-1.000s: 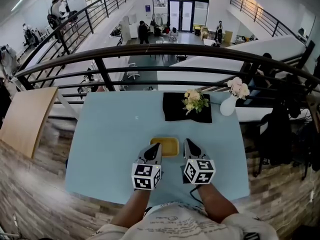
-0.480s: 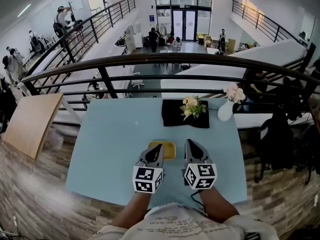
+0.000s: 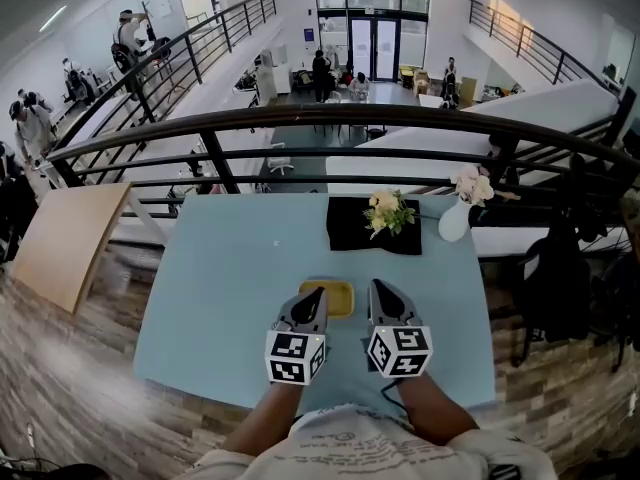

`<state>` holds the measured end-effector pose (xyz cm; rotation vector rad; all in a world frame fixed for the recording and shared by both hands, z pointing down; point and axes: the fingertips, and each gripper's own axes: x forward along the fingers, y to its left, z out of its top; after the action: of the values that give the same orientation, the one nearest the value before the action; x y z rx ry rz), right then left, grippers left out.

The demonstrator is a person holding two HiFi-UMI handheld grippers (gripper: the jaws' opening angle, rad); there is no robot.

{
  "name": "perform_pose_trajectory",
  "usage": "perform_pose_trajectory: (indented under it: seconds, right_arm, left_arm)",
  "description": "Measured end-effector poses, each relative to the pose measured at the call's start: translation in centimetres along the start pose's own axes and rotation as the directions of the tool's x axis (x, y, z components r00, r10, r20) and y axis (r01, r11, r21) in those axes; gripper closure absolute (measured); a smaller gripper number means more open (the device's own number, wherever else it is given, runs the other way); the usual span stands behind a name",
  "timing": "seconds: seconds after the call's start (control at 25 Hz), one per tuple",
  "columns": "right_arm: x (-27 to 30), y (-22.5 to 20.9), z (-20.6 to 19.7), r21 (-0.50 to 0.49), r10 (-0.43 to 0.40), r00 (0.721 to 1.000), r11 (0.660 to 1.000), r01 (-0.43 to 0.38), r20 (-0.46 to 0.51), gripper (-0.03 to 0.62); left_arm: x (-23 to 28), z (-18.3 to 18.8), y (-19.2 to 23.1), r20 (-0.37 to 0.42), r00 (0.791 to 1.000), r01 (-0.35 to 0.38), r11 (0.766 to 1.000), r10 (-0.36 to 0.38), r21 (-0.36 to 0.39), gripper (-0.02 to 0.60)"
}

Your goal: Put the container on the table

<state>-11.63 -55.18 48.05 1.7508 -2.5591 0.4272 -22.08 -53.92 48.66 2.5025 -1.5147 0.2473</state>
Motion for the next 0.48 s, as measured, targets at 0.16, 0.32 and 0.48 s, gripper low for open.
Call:
perform_pose_trajectory:
  seconds: [0.16, 0.32, 0.48]
  right_arm:
    - [0.4, 0.5, -0.4, 0.039, 0.032, 0.999, 0.999, -0.031, -0.023, 0.592]
    - [0.7, 1.1, -0.3, 0.052, 0.047, 0.998, 0.998, -0.046, -0.028, 0.592]
    - [1.1, 1.2, -0.7, 0.050, 0.044, 0.998, 0.998, -0.043, -0.034, 0.592]
  left_arm:
    - [-0.2, -0.2, 0.6, -0.004, 1.000, -0.012, 1.000, 0.012, -0.005, 0.575]
    - [-0.5, -0.2, 1.1, -0.006, 1.000, -0.019, 1.000, 0.019, -0.008, 0.576]
    - [-0.5, -0.5, 1.5, -0.014, 1.000, -0.022, 1.000, 0.022, -0.011, 0.575]
